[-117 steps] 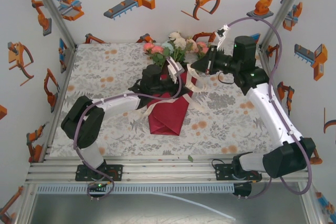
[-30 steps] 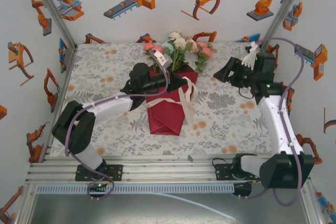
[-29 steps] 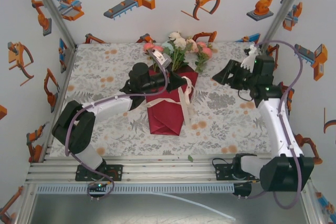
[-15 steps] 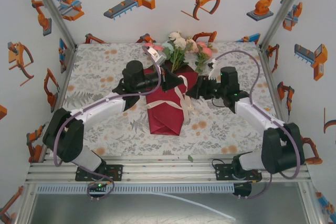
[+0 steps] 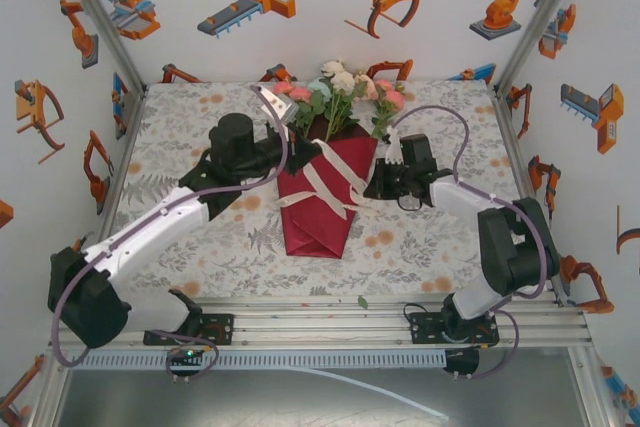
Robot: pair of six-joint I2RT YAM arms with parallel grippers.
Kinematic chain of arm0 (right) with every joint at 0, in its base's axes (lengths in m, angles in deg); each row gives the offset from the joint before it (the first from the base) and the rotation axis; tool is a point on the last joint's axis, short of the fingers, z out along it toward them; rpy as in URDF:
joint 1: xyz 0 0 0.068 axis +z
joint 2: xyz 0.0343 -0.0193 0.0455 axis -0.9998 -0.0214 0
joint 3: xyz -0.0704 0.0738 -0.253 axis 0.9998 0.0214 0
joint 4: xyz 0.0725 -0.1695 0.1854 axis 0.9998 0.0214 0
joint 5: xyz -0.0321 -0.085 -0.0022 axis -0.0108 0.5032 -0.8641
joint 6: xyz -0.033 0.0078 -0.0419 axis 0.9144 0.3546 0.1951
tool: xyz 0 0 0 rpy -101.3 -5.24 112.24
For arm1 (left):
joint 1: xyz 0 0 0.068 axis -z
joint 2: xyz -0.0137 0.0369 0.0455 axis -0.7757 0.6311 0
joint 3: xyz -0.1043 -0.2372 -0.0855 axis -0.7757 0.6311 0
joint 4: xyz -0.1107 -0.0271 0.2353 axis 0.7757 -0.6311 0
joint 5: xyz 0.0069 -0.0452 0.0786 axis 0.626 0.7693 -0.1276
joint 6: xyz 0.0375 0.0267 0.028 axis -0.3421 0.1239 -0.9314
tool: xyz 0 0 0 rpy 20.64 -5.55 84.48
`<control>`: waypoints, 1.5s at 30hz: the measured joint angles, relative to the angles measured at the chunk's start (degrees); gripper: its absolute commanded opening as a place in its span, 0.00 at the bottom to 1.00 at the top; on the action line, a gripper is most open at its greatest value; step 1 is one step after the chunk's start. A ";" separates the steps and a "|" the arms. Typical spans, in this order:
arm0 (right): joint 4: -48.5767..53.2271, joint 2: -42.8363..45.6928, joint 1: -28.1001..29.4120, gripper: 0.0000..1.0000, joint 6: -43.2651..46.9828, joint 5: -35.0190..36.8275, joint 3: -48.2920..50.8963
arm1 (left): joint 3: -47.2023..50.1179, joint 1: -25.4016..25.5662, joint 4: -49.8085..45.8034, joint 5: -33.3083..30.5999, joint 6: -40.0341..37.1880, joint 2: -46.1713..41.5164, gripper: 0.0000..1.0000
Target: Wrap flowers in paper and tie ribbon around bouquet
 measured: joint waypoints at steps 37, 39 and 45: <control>5.86 13.79 0.13 0.00 3.72 -12.92 -9.46 | -4.26 -4.94 -13.51 7.04 9.62 0.68 0.42; 6.49 14.71 2.23 0.00 7.67 -11.74 -9.49 | -6.93 -3.15 -11.15 9.27 11.28 5.68 0.43; 7.93 16.72 6.64 0.00 19.56 -6.23 -9.97 | -9.94 -0.59 -7.30 13.20 14.14 15.21 0.44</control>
